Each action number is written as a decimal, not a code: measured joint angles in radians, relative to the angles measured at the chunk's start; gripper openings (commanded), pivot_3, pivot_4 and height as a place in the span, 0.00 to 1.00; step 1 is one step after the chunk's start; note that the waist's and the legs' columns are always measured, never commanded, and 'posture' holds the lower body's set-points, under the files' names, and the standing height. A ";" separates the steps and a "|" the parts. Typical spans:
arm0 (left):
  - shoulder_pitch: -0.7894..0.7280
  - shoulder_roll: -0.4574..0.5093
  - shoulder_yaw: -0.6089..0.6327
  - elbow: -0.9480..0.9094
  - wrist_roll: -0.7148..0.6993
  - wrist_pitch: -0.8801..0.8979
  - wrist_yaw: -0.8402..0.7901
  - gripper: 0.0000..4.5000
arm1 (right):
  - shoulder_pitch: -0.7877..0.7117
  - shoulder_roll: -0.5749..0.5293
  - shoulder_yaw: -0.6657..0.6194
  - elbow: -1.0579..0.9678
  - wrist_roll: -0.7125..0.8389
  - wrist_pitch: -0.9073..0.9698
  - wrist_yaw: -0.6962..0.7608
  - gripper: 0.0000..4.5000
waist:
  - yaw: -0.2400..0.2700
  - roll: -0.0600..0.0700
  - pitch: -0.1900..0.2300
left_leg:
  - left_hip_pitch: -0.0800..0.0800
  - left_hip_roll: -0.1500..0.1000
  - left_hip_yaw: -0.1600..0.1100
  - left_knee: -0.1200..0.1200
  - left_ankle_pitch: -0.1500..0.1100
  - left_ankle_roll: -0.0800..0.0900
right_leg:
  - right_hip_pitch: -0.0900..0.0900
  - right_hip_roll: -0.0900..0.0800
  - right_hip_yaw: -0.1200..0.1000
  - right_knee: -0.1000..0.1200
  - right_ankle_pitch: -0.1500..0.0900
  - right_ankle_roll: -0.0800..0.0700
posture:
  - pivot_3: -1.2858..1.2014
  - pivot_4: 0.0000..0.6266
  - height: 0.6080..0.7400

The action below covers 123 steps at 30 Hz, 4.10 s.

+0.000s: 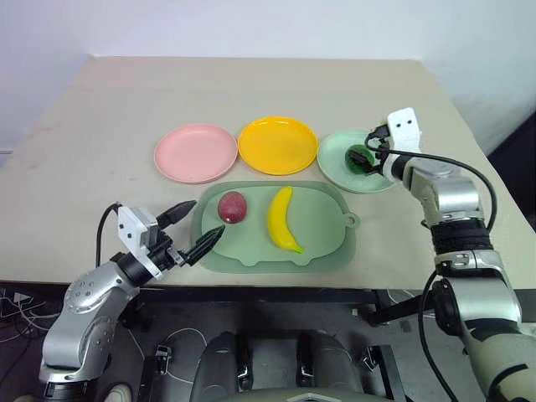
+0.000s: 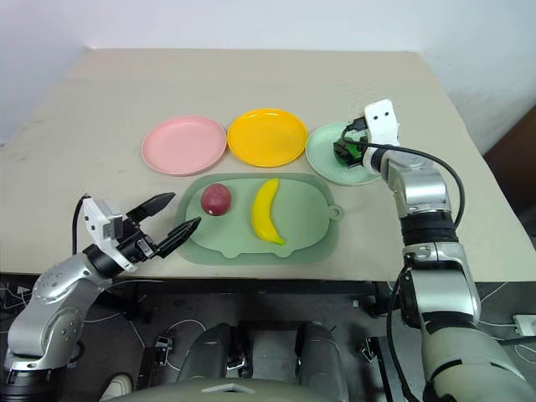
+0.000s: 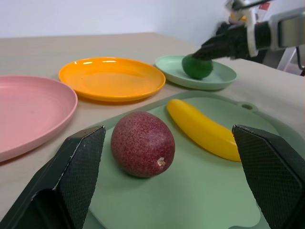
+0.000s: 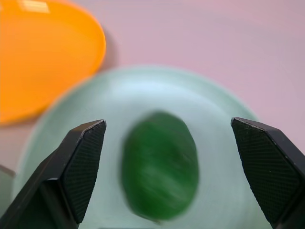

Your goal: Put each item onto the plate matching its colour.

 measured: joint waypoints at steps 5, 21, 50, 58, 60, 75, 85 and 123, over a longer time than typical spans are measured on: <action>-0.026 -0.001 -0.009 -0.004 -0.001 0.005 0.001 1.00 | 0.111 0.102 -0.052 -0.430 0.175 0.339 -0.041 0.99 | -0.005 0.000 0.000 | 0.000 0.001 -0.001 -0.001 0.000 0.000 | 0.000 0.000 0.000 0.000 0.000 0.000 | 0.52 0.24 0.66; -0.053 -0.004 -0.016 0.033 0.002 0.001 -0.030 1.00 | 0.187 0.500 -0.053 -0.760 0.302 0.932 -0.279 0.99 | -0.002 0.000 0.000 | -0.001 0.000 -0.001 -0.001 0.000 -0.001 | -0.001 0.001 0.000 0.000 0.000 -0.001 | 0.52 0.24 0.66; -0.008 -0.003 -0.014 0.033 0.016 -0.021 -0.056 1.00 | 0.110 0.406 0.194 -0.638 0.203 0.964 -0.313 0.37 | -0.003 0.000 0.000 | -0.001 0.000 0.000 -0.002 -0.002 -0.004 | -0.002 0.000 0.000 -0.001 0.000 -0.001 | 0.52 0.24 0.66; -0.040 0.004 -0.015 0.033 0.017 -0.014 -0.040 1.00 | 0.070 0.391 0.018 -0.636 0.325 0.964 -0.243 0.37 | -0.002 0.001 0.000 | -0.002 0.000 0.000 -0.002 -0.002 -0.003 | -0.003 0.000 0.000 -0.001 0.000 -0.001 | 0.52 0.24 0.66; -0.042 0.005 -0.015 0.032 0.017 -0.010 -0.031 1.00 | 0.011 0.388 -0.035 -0.633 0.335 0.963 -0.224 0.37 | -0.004 0.001 0.000 | -0.003 0.000 0.000 -0.002 -0.001 -0.003 | -0.004 0.001 0.000 -0.001 0.000 -0.001 | 0.52 0.24 0.66; -0.029 0.004 -0.013 0.016 0.018 -0.006 -0.013 1.00 | -0.408 0.356 0.104 0.293 0.137 0.356 -0.027 0.37 | -0.028 0.001 0.001 | -0.003 -0.001 0.003 -0.003 0.000 -0.001 | -0.005 0.001 0.001 -0.001 0.000 0.000 | 0.52 0.24 0.66; 0.031 -0.015 -0.009 0.016 0.038 -0.064 -0.013 1.00 | -0.601 0.436 0.048 0.898 0.016 -0.087 -0.079 0.37 | -0.033 0.001 0.001 | -0.004 0.000 0.009 -0.003 0.000 -0.001 | -0.008 0.001 0.003 0.000 0.000 0.000 | 0.52 0.24 0.66; -0.032 -0.072 -0.028 -0.043 0.079 0.006 0.178 1.00 | 0.500 0.361 0.145 -0.597 0.171 -0.216 0.261 1.00 | -0.015 -0.001 0.000 | 0.001 0.000 0.004 -0.002 -0.002 -0.003 | -0.002 0.001 0.004 -0.001 0.000 0.000 | 0.52 0.24 0.66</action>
